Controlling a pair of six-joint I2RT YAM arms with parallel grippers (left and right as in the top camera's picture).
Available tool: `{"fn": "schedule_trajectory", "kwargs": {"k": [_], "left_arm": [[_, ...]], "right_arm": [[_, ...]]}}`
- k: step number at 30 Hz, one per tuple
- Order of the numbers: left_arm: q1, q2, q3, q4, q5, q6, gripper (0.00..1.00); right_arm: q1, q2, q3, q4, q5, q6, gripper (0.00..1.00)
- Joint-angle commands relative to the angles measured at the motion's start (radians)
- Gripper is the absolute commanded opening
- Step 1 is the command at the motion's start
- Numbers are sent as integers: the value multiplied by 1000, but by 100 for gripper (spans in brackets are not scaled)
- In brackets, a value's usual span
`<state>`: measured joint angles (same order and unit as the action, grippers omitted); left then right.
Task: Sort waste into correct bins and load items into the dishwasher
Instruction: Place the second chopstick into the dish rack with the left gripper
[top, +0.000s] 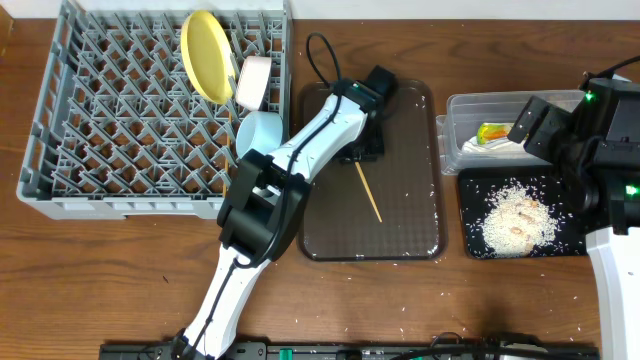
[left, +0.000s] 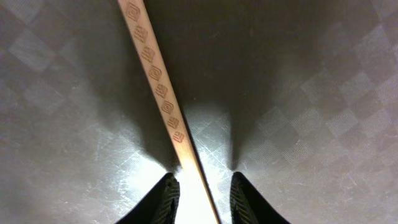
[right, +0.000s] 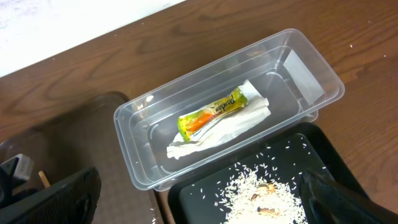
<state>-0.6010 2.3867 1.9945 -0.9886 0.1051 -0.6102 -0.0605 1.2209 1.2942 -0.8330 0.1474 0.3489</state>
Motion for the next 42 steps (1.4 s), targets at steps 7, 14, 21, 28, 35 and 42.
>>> {"fn": "schedule_trajectory", "kwargs": {"k": [7,14,21,28,35,42], "left_arm": [[-13,13,-84,34,-43,-66,11],[-3,-114,-59,4,-35,138,7],[122,-565,-59,-106,-473,440,7],[304,-557,-89,-103,-514,548,8],[434,-407,-125,-41,-498,596,7],[438,-327,-125,-31,-498,590,27]], "right_arm": [[-4,-2,13,2,9,10,99],[-4,-2,13,2,9,10,99],[-4,-2,13,2,9,10,99],[-4,-2,13,2,9,10,99],[-4,-2,13,2,9,10,99],[-4,-2,13,2,9,10,99]]}}
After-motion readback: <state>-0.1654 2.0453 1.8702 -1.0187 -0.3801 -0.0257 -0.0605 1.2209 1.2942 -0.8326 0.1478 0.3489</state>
